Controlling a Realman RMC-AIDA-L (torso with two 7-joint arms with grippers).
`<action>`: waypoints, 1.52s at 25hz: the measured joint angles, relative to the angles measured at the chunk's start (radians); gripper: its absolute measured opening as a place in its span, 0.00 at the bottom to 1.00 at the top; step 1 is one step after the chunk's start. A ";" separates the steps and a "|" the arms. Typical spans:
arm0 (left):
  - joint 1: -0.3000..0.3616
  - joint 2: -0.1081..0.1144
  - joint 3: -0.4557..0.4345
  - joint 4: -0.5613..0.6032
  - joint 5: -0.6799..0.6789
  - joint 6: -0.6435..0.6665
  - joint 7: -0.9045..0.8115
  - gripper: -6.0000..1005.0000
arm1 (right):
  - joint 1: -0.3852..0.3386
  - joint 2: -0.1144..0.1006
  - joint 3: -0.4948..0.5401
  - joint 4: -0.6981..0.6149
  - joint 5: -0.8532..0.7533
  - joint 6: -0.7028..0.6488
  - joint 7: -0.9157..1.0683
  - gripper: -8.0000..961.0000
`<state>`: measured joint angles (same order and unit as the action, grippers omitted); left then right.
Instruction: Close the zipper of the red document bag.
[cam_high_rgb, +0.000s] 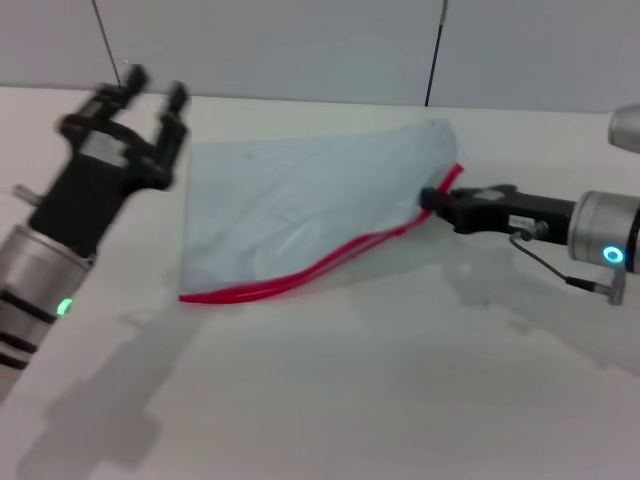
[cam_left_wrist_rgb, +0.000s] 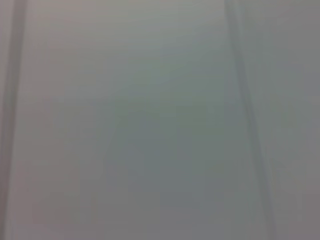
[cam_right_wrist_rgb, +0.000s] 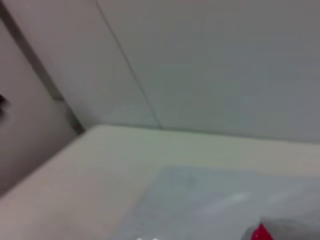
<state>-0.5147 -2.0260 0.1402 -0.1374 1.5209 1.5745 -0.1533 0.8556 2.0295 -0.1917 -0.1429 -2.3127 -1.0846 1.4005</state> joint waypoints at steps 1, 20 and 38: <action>-0.007 -0.001 0.013 0.004 0.023 -0.007 0.004 0.39 | 0.005 0.000 0.000 0.007 0.016 -0.015 -0.013 0.02; -0.069 -0.008 0.082 -0.037 0.218 -0.141 0.265 0.38 | 0.105 0.005 0.023 0.113 0.105 -0.078 -0.085 0.03; -0.067 -0.010 0.081 -0.044 0.220 -0.167 0.356 0.37 | 0.122 0.005 0.014 0.132 0.092 -0.132 -0.088 0.04</action>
<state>-0.5817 -2.0363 0.2215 -0.1810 1.7407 1.4078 0.2032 0.9777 2.0341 -0.1779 -0.0109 -2.2209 -1.2165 1.3130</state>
